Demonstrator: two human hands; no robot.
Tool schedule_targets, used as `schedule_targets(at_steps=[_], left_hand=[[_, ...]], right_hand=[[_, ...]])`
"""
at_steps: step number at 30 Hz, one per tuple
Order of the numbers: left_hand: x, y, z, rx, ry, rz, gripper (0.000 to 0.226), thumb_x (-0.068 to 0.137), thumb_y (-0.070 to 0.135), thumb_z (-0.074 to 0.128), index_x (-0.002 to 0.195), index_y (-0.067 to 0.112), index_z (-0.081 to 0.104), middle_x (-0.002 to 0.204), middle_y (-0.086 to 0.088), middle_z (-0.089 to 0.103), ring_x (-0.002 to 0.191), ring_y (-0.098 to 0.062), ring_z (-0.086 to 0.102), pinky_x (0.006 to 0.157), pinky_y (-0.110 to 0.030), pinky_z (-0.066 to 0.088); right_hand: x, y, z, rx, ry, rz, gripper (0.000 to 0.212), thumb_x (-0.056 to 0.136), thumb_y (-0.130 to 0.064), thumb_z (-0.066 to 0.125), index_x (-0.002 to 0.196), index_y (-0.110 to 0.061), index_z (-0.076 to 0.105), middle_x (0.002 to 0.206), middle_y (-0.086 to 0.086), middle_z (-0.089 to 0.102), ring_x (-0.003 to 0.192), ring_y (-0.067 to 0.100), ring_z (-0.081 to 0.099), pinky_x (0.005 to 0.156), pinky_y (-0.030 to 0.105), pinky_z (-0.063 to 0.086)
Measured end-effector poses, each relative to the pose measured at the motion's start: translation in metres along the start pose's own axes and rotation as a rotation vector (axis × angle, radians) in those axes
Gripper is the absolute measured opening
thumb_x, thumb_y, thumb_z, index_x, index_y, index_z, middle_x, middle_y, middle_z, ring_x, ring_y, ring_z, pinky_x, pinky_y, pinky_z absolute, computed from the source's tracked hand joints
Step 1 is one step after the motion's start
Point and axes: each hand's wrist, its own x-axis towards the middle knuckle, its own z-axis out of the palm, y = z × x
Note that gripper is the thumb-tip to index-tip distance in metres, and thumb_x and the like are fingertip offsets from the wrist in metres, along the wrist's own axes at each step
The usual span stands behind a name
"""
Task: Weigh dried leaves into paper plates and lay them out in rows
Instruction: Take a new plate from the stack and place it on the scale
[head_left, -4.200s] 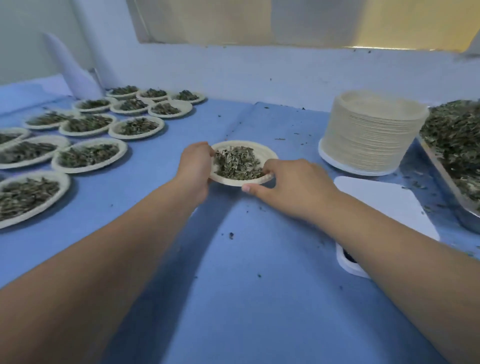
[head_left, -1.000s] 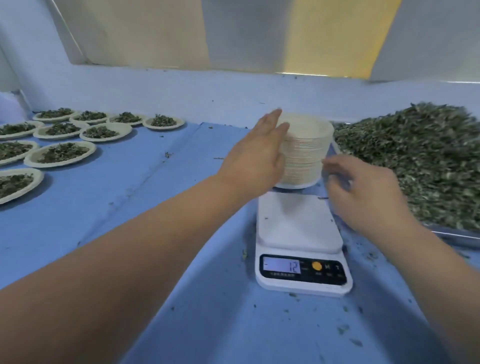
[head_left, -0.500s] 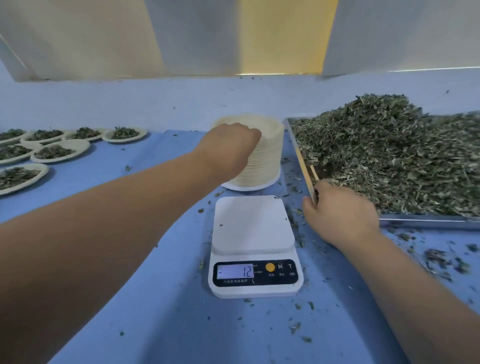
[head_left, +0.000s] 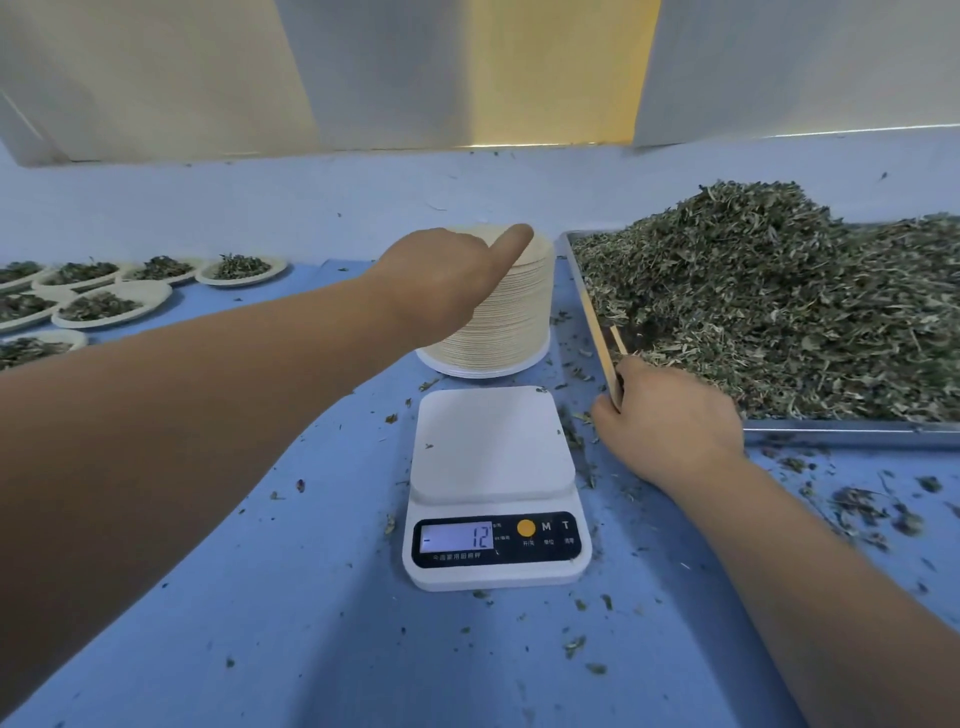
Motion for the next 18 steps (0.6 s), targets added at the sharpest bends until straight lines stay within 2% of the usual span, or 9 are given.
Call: schedule_targets(at_steps=[3,5,8,9,11,13,15,17,18], left_hand=[[0.002,0.002,-0.002,-0.008,0.071,0.004,0.077,0.088,-0.006,0.047,0.154,0.017,0.014,0.077,-0.006,0.043,0.06,-0.026,0.043,0.05,-0.037,0.03],[0.004,0.004,-0.003,-0.038,0.162,-0.058,0.064,0.09,0.0,0.048,0.149,0.014,0.026,0.08,-0.006,0.046,0.069,-0.032,0.051,0.055,-0.039,0.035],[0.002,0.001,0.0,-0.312,0.406,-0.402,0.042,0.085,0.005,0.047,0.126,0.012,0.055,0.088,-0.006,0.06,0.082,-0.034,0.058,0.068,-0.038,0.041],[0.0,0.001,0.004,-0.449,0.459,-0.503,0.037,0.082,0.005,0.047,0.115,0.013,0.062,0.091,-0.005,0.064,0.086,-0.031,0.059,0.07,-0.035,0.041],[-0.01,0.006,0.013,-0.637,0.492,-0.563,0.031,0.082,0.003,0.047,0.098,0.013,0.071,0.097,-0.003,0.067,0.094,-0.026,0.061,0.074,-0.03,0.043],[-0.022,0.017,0.024,-0.779,0.496,-0.517,0.03,0.087,-0.001,0.051,0.097,0.009,0.077,0.11,-0.004,0.068,0.107,-0.021,0.062,0.09,-0.027,0.047],[-0.033,0.022,0.033,-0.858,0.52,-0.494,0.031,0.089,-0.004,0.054,0.099,0.011,0.079,0.131,-0.002,0.064,0.123,-0.014,0.056,0.1,-0.016,0.04],[-0.042,0.023,0.038,-0.939,0.543,-0.525,0.033,0.092,-0.003,0.055,0.098,0.018,0.079,0.15,0.003,0.053,0.128,0.003,0.048,0.096,-0.001,0.032],[-0.047,0.024,0.039,-1.011,0.542,-0.553,0.035,0.093,-0.003,0.054,0.098,0.021,0.079,0.154,0.004,0.048,0.123,0.016,0.046,0.093,0.003,0.031]], right_hand=[[0.0,0.001,0.002,0.002,0.012,-0.003,0.028,0.095,-0.046,0.044,0.087,-0.019,0.046,0.073,0.002,0.05,0.058,0.016,0.04,0.054,0.03,0.036],[0.0,0.002,0.003,0.005,0.023,-0.008,0.033,0.096,-0.05,0.041,0.087,-0.019,0.046,0.072,0.002,0.051,0.059,0.017,0.042,0.054,0.03,0.038],[0.0,0.001,0.004,-0.006,0.032,-0.023,0.043,0.098,-0.059,0.034,0.087,-0.019,0.046,0.073,0.003,0.053,0.061,0.021,0.048,0.053,0.03,0.038],[0.0,0.001,0.004,-0.006,0.033,-0.021,0.045,0.098,-0.061,0.033,0.088,-0.019,0.046,0.073,0.003,0.054,0.062,0.022,0.049,0.053,0.03,0.038],[0.0,0.001,0.004,-0.006,0.033,-0.019,0.046,0.098,-0.062,0.032,0.088,-0.02,0.046,0.073,0.003,0.053,0.062,0.022,0.048,0.053,0.03,0.039],[0.001,0.002,0.004,-0.004,0.039,-0.02,0.046,0.099,-0.062,0.031,0.087,-0.019,0.046,0.071,0.003,0.052,0.059,0.019,0.045,0.053,0.03,0.04],[0.001,0.002,0.005,-0.004,0.049,-0.023,0.047,0.099,-0.062,0.03,0.086,-0.019,0.045,0.07,0.002,0.052,0.058,0.019,0.044,0.053,0.03,0.039],[0.001,0.002,0.005,-0.01,0.058,-0.029,0.048,0.1,-0.062,0.029,0.084,-0.019,0.045,0.069,0.002,0.052,0.058,0.019,0.044,0.052,0.03,0.038],[0.0,0.002,0.006,-0.008,0.059,-0.03,0.048,0.1,-0.062,0.029,0.084,-0.02,0.045,0.07,0.002,0.053,0.059,0.021,0.046,0.053,0.03,0.037]])
